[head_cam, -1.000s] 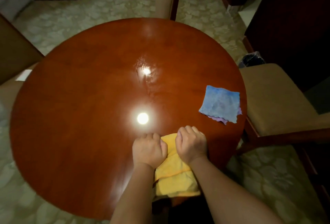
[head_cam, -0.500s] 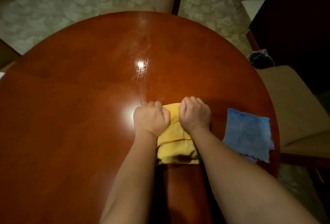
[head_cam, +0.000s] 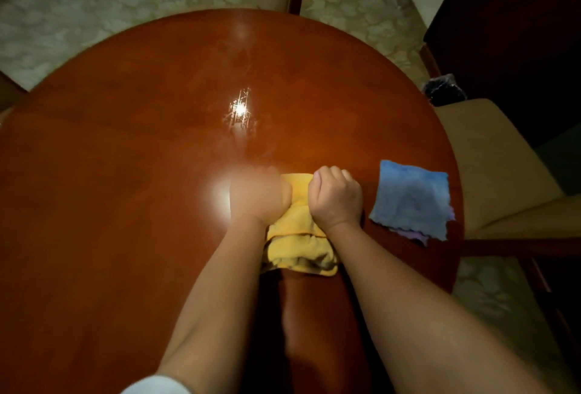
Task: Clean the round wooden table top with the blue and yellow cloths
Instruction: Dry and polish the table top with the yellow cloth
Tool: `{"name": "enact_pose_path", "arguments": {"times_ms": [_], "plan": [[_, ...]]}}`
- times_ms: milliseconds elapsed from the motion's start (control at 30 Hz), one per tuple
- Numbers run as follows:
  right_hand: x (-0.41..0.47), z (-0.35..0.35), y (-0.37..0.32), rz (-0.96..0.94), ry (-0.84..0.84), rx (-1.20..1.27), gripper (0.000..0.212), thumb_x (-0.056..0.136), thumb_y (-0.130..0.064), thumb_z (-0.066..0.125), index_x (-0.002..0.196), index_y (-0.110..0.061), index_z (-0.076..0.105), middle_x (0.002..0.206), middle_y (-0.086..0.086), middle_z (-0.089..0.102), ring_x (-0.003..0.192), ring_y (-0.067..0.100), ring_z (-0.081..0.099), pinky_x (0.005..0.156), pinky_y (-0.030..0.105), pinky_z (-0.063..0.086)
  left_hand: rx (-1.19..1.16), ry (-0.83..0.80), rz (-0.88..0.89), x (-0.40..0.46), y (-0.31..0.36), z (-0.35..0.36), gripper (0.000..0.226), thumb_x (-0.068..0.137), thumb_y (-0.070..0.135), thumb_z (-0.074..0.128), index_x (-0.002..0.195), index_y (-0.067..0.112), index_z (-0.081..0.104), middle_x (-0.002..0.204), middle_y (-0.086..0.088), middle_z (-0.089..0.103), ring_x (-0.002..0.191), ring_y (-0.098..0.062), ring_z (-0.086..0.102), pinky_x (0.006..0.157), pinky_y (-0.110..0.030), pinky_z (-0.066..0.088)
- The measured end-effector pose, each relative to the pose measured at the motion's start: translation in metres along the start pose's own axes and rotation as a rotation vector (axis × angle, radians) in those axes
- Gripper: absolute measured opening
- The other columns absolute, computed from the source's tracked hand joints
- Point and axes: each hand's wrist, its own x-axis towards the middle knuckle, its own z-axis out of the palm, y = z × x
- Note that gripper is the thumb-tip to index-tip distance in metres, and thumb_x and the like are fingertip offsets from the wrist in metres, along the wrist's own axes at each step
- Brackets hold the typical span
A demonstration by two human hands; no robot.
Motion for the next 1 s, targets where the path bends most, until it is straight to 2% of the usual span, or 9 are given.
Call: {"name": "enact_pose_path", "arguments": {"times_ms": [300,533,767,900,1000], "plan": [[-0.117,-0.074,0.021,-0.001,-0.008,-0.047,0.032,0.087,-0.025,0.038,0.062,-0.011,0.055,0.061,0.009,0.054,0.056,0.031,0.053,0.047,0.033,0.037,-0.019,-0.05,0.012,-0.115,0.065,-0.037,0.035,0.072,0.029,0.035,0.05,0.009,0.052,0.045,-0.007,0.05,0.038,-0.027,0.047,0.043,-0.02,0.022],[-0.189,-0.124,0.043,0.044,-0.059,-0.075,0.034,0.085,-0.027,0.037,0.062,-0.013,0.057,0.061,0.005,0.056,0.057,0.027,0.056,0.049,0.028,0.043,-0.059,-0.119,0.037,-0.181,0.117,-0.058,0.033,0.072,0.03,0.035,0.05,0.011,0.053,0.044,-0.007,0.05,0.038,-0.026,0.048,0.038,-0.023,0.033],[-0.196,-0.128,0.052,0.062,-0.022,-0.097,0.032,0.084,-0.027,0.039,0.06,-0.014,0.056,0.06,0.004,0.054,0.055,0.026,0.054,0.048,0.029,0.041,-0.062,-0.098,0.103,-0.18,0.127,-0.059,0.033,0.071,0.03,0.035,0.049,0.012,0.052,0.043,-0.005,0.049,0.036,-0.025,0.047,0.038,-0.02,0.033],[-0.18,-0.119,0.063,0.036,0.02,-0.066,0.031,0.085,-0.025,0.041,0.061,-0.013,0.055,0.06,0.005,0.053,0.055,0.027,0.053,0.047,0.032,0.039,-0.052,-0.065,0.214,-0.152,0.126,-0.05,0.032,0.07,0.031,0.036,0.05,0.013,0.054,0.045,-0.005,0.052,0.036,-0.026,0.049,0.036,-0.021,0.032],[-0.155,-0.109,0.071,0.044,0.045,-0.076,0.031,0.086,-0.025,0.04,0.062,-0.013,0.055,0.061,0.007,0.053,0.055,0.029,0.052,0.046,0.033,0.037,-0.077,-0.043,0.212,-0.127,0.126,-0.038,0.031,0.07,0.031,0.037,0.05,0.013,0.052,0.045,-0.006,0.052,0.036,-0.026,0.048,0.037,-0.021,0.031]]}}
